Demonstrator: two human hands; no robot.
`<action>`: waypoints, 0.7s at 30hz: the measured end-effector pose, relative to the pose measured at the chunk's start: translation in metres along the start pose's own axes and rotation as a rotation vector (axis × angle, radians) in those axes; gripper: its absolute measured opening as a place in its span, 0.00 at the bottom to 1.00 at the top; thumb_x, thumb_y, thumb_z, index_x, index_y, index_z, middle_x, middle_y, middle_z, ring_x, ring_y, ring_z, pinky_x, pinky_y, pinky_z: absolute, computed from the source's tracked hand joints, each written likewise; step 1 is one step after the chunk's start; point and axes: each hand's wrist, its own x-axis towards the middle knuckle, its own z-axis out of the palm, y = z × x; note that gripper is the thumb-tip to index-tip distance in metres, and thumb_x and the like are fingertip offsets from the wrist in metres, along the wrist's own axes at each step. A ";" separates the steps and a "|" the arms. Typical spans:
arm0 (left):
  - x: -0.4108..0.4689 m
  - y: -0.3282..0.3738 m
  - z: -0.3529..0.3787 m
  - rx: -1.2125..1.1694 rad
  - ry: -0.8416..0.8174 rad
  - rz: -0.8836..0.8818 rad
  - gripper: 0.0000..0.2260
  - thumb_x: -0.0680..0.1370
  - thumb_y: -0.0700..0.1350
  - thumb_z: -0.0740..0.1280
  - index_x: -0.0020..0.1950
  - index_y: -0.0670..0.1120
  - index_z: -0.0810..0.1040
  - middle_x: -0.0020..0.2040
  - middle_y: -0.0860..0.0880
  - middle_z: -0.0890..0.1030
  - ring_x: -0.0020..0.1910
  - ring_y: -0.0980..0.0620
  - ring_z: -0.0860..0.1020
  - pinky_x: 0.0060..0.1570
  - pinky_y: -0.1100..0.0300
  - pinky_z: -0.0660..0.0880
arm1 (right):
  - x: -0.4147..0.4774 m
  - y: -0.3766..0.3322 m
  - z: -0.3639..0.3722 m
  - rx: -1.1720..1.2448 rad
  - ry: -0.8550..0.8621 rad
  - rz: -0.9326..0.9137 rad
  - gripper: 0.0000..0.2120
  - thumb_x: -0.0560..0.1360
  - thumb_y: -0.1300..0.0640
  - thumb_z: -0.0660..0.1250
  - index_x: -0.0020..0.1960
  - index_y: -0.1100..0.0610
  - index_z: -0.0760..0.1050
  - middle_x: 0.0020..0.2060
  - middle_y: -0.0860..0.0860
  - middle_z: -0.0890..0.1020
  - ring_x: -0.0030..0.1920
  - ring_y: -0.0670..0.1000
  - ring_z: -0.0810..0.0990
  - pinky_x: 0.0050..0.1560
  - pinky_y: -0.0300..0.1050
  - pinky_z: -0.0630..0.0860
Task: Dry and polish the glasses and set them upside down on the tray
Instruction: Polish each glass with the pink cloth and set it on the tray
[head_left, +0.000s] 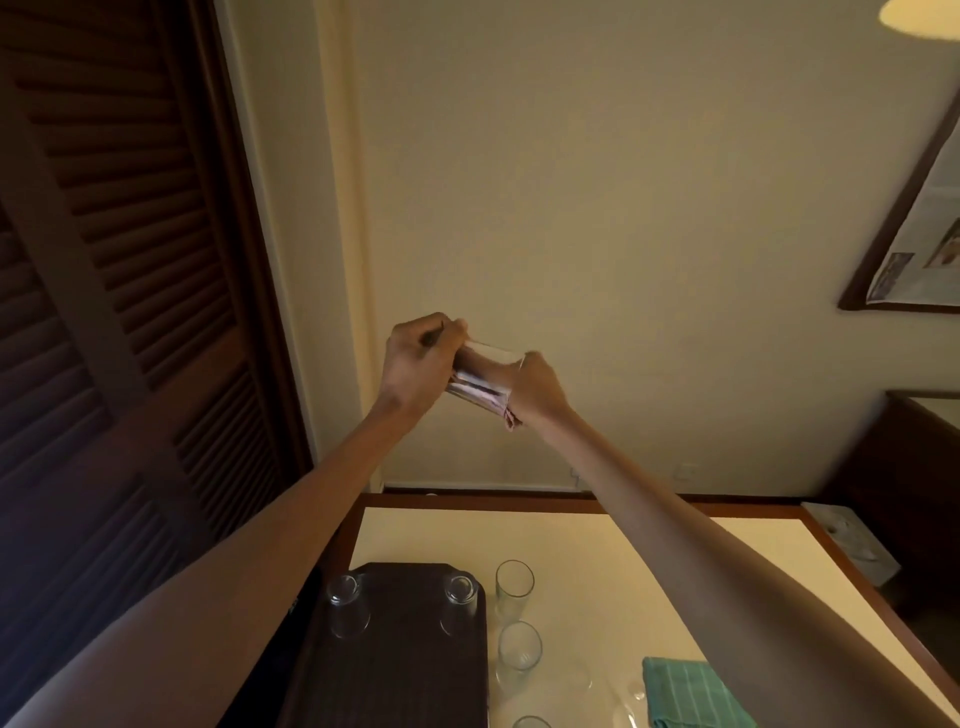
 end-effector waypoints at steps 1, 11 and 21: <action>-0.002 0.001 0.000 0.033 0.006 0.076 0.13 0.82 0.42 0.65 0.41 0.36 0.81 0.35 0.42 0.80 0.35 0.47 0.77 0.37 0.57 0.73 | 0.003 0.003 0.006 0.225 -0.121 0.101 0.14 0.79 0.53 0.67 0.56 0.64 0.77 0.39 0.57 0.82 0.37 0.57 0.83 0.41 0.53 0.80; 0.000 -0.001 -0.009 -0.281 -0.205 -0.458 0.11 0.80 0.47 0.68 0.38 0.45 0.79 0.37 0.47 0.80 0.43 0.45 0.80 0.46 0.52 0.80 | -0.021 -0.015 -0.013 -0.768 0.369 -0.439 0.07 0.64 0.65 0.63 0.35 0.54 0.70 0.31 0.52 0.73 0.36 0.58 0.74 0.37 0.46 0.65; -0.015 0.005 -0.017 -0.161 -0.113 -0.029 0.08 0.81 0.43 0.67 0.45 0.41 0.82 0.40 0.42 0.83 0.41 0.46 0.83 0.40 0.54 0.79 | -0.007 0.004 0.019 0.229 -0.041 0.147 0.11 0.78 0.58 0.67 0.45 0.66 0.79 0.28 0.56 0.79 0.23 0.52 0.77 0.25 0.42 0.74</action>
